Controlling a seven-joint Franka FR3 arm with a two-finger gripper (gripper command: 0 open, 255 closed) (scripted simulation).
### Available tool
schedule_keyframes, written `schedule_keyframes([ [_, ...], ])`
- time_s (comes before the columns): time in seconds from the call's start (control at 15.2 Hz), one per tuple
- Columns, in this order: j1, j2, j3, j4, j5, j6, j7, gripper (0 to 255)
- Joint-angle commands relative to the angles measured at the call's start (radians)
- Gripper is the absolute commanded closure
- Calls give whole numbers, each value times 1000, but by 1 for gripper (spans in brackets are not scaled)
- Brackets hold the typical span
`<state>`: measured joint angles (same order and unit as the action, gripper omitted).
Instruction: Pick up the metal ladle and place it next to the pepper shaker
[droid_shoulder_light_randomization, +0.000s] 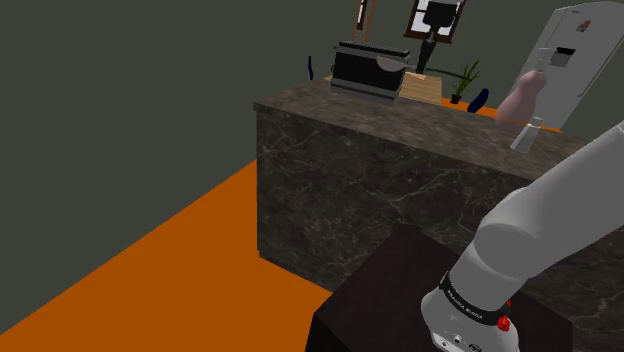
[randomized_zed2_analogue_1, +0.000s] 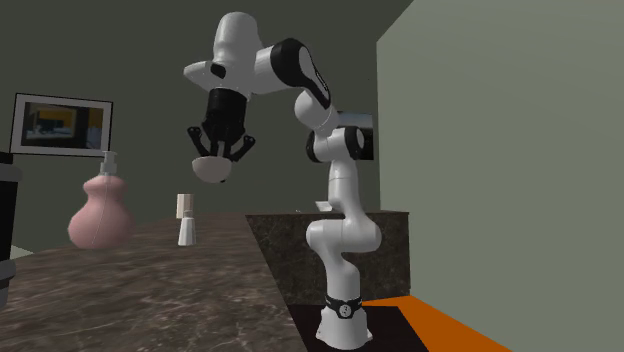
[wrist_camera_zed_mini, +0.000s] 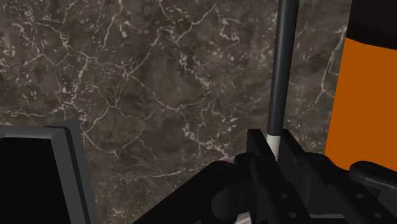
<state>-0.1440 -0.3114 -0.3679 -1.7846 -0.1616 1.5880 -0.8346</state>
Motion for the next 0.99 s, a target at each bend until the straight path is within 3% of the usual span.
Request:
schedule_keyframes([
  [0.0,-14,-71,-3,-67,-25,0,-12,255],
  [0.92,-144,-438,-83,-282,-179,-107,-190,255],
])
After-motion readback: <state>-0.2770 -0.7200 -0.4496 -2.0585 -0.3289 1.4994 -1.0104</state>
